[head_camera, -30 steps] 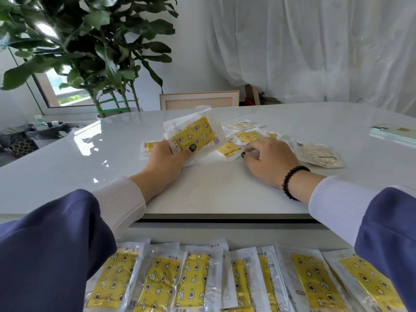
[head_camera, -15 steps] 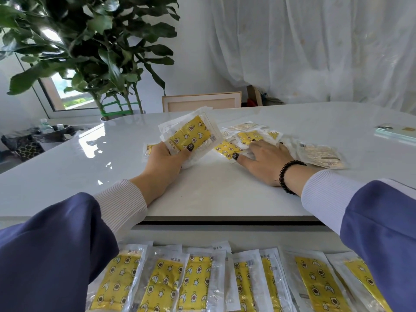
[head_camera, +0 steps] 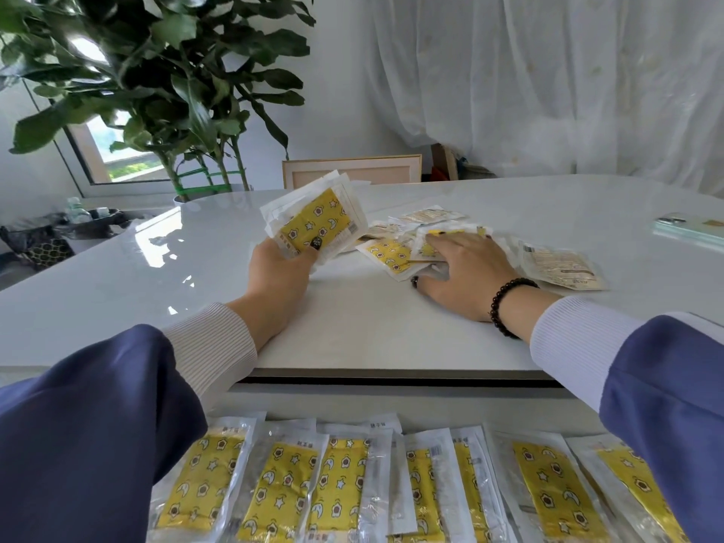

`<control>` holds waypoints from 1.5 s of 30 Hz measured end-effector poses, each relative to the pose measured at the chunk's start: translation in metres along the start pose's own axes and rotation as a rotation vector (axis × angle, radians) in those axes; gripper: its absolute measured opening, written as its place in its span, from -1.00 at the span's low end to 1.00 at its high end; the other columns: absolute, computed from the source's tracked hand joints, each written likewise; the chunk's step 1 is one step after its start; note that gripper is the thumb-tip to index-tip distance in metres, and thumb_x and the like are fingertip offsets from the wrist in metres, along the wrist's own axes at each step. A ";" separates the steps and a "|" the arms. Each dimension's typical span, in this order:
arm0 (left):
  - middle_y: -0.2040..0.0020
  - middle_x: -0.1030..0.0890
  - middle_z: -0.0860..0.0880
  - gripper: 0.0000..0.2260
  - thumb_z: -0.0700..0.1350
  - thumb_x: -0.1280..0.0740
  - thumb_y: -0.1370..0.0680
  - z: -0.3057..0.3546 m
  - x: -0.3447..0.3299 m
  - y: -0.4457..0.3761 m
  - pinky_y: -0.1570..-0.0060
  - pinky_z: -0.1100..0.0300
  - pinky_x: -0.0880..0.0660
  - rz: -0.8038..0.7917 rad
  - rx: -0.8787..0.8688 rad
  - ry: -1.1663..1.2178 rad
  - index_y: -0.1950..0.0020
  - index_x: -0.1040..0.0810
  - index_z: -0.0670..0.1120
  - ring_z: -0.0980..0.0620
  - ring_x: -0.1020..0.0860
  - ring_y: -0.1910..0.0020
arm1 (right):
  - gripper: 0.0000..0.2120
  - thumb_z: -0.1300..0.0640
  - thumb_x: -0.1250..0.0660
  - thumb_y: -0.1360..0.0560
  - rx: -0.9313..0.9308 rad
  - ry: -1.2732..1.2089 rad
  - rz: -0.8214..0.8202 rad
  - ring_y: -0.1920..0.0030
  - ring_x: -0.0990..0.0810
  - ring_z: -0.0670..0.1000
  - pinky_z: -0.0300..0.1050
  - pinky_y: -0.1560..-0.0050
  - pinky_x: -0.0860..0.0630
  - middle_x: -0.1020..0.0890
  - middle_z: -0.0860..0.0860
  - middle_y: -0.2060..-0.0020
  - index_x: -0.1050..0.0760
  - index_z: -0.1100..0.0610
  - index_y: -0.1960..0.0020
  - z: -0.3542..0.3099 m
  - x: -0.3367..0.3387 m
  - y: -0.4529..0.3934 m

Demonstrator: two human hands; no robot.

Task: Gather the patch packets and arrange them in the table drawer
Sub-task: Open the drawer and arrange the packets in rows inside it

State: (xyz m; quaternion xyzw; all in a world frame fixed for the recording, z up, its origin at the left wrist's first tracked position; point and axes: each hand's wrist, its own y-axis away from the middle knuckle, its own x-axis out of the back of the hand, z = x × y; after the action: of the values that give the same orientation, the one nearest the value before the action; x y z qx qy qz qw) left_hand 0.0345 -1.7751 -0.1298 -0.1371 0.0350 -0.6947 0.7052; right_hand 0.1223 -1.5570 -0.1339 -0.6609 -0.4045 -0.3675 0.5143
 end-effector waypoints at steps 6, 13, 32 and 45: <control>-0.03 -0.58 0.04 -0.68 -0.19 -0.34 -0.56 0.001 0.000 0.002 0.30 0.36 -0.38 -0.022 -0.007 -0.016 -0.31 -0.51 -0.09 0.21 -0.52 0.20 | -0.56 -0.21 -0.20 -0.48 0.031 0.013 -0.091 -0.27 -0.45 0.08 0.07 -0.35 -0.28 -0.55 -0.03 -0.23 -0.49 -0.03 -0.26 -0.002 0.003 0.007; -0.10 -0.59 0.02 -0.67 -0.18 -0.34 -0.56 0.003 0.001 0.002 0.11 0.29 -0.43 -0.011 -0.005 0.007 -0.33 -0.51 -0.09 0.03 -0.56 -0.02 | -0.45 -0.18 -0.28 -0.46 0.179 -0.097 -0.029 -0.39 -0.30 0.06 -0.01 -0.37 -0.29 -0.33 0.00 -0.38 -0.34 -0.06 -0.41 -0.023 -0.001 0.001; -0.05 -0.62 -0.01 -0.70 -0.19 -0.37 -0.53 0.000 0.001 0.001 -0.03 0.16 -0.48 0.001 0.007 -0.013 -0.26 -0.55 -0.10 -0.02 -0.58 -0.03 | -0.61 -0.11 -0.28 -0.51 0.343 -0.168 -0.147 -0.29 -0.38 -0.01 -0.03 -0.34 -0.29 -0.52 -0.03 -0.22 -0.51 0.08 -0.24 -0.028 0.003 0.025; -0.07 -0.63 -0.04 -0.73 -0.16 -0.38 -0.52 0.002 0.001 0.005 -0.11 0.08 -0.51 0.001 -0.018 -0.107 -0.22 -0.57 -0.09 -0.05 -0.59 -0.05 | -0.46 -0.37 -0.09 -0.47 0.143 -0.013 -0.313 -0.42 -0.22 0.06 0.12 -0.38 -0.23 -0.30 -0.11 -0.41 -0.31 -0.15 -0.36 -0.038 -0.003 -0.002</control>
State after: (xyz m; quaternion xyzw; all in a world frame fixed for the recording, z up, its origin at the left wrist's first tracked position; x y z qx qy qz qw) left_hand 0.0396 -1.7753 -0.1285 -0.1805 0.0035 -0.6858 0.7050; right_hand 0.1166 -1.5940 -0.1288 -0.5537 -0.5312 -0.4091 0.4938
